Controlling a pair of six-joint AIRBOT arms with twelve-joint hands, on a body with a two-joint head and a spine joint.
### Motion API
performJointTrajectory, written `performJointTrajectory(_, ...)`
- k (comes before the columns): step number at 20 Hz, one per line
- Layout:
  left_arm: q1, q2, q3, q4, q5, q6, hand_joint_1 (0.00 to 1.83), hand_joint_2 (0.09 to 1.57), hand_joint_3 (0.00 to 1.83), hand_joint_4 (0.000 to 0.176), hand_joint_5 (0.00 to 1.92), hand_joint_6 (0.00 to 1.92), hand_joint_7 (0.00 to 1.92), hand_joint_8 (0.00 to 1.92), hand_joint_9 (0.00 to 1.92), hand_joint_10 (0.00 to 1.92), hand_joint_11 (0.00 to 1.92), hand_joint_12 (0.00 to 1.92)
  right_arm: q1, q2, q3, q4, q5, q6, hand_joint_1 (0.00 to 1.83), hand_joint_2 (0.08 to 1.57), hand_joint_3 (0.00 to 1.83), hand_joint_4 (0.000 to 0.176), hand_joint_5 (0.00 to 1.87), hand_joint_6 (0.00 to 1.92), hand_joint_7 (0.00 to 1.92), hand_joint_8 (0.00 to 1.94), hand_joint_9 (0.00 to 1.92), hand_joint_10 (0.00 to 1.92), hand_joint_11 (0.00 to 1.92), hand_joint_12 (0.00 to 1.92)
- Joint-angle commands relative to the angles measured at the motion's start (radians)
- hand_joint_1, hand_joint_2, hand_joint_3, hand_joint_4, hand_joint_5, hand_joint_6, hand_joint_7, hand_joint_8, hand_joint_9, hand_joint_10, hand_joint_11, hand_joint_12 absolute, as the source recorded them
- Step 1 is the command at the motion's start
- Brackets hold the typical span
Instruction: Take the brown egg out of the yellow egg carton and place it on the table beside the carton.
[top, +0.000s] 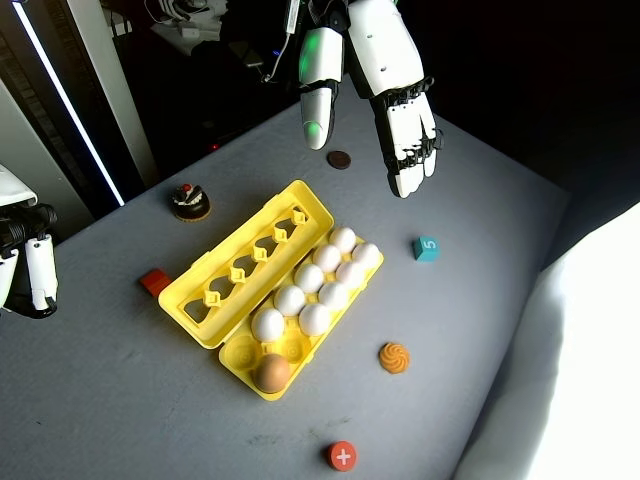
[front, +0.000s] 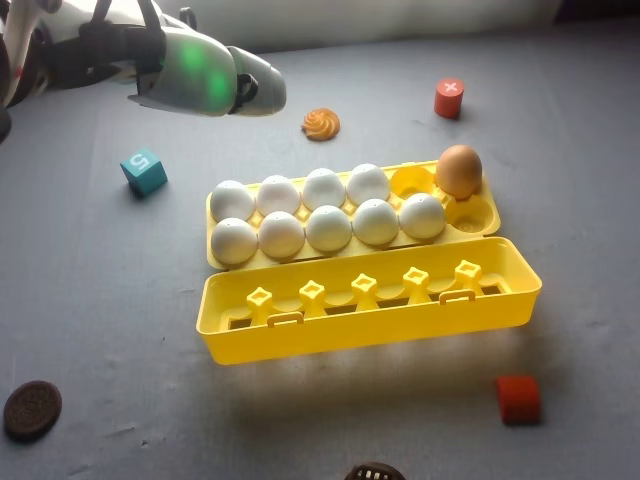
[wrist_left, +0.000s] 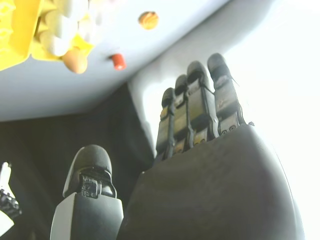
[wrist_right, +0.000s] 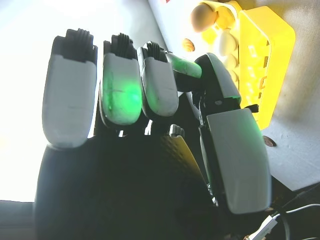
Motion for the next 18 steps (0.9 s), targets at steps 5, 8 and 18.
performJointTrajectory(5,-0.013,-0.001,-0.005,0.067,-0.042,0.0,0.0,1.02,0.02,0.0,0.0,0.0,0.0,0.0,0.0,0.0,0.0,0.0,0.008,0.006,-0.003,-0.074,0.066,-0.014,0.19,1.01,0.01,0.0,0.08,0.01,0.02,0.01,0.02,0.01,0.03,0.07)
performJointTrajectory(8,-0.013,-0.001,-0.005,0.067,-0.043,0.005,0.0,1.02,0.02,0.0,0.0,0.0,0.0,0.0,0.0,0.0,0.0,0.0,0.008,0.006,-0.003,-0.074,0.066,-0.014,0.19,1.01,0.0,0.0,0.09,0.01,0.04,0.01,0.04,0.01,0.05,0.08)
performJointTrajectory(18,-0.014,-0.001,-0.002,0.078,-0.036,-0.004,0.0,1.03,0.01,0.0,0.0,0.0,0.0,0.0,0.0,0.0,0.0,0.0,0.008,0.006,-0.003,-0.072,0.068,0.032,0.52,0.84,0.0,0.073,0.78,0.01,0.23,0.02,0.0,0.0,0.0,0.0)
